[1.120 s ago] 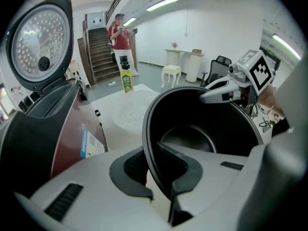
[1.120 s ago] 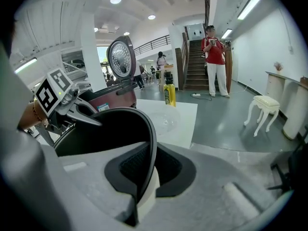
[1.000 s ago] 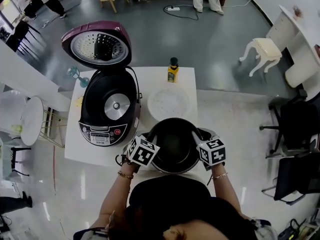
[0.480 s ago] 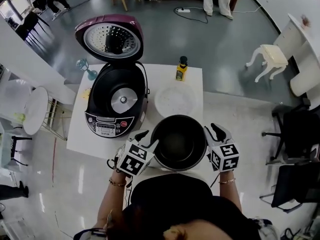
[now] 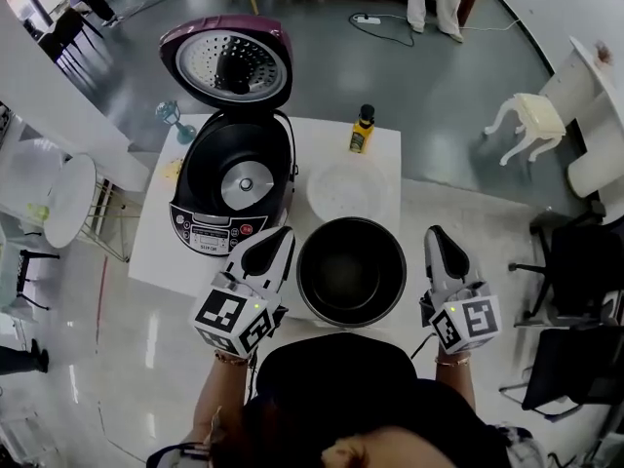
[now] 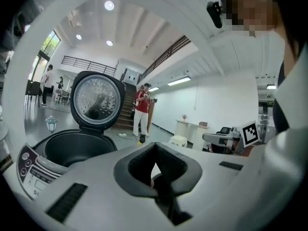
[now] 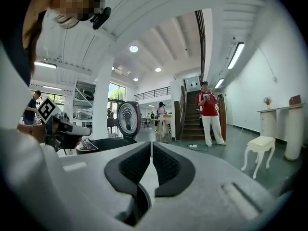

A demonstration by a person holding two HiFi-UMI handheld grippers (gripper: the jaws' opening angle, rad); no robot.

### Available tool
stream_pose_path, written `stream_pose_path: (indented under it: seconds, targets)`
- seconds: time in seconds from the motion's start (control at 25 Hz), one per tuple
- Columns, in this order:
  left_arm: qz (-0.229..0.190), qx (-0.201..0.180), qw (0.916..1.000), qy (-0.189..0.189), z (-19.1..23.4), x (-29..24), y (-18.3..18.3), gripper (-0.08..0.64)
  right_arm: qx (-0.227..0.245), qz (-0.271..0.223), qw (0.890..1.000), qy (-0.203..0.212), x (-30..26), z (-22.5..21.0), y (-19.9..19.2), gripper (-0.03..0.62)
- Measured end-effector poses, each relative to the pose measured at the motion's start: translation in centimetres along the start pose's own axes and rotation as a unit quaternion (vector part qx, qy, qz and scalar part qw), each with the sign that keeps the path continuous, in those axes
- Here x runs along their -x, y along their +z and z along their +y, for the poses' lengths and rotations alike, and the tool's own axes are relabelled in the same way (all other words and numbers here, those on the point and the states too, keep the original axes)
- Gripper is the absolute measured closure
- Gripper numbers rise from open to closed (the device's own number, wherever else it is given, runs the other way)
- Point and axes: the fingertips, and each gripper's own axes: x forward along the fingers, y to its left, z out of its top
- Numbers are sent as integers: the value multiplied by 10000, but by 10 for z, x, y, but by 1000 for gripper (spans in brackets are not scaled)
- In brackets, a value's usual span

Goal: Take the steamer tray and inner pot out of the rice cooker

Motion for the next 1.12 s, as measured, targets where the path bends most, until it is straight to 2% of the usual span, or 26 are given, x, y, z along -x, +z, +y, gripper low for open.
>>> stream_pose_path:
  seconds: [0.2,0.56,0.76,1.12]
  targets:
    - [-190,-462,9983,289,-4,2,11,557,-82,-191,9997,-140,8,-7,9,586]
    - [-321,-1105,9925,414,-11,1,18,557,-169,-139,9992,-327,21,-13,3,586]
    - [-517,-1003,9930,356,-11,6,21,557,-78,-69,9997,-234,20,-4,1,588]
    - [-412,-1062,9926,429,-6,11,14,557,-72,-37,9999,-131,15,4,1,588]
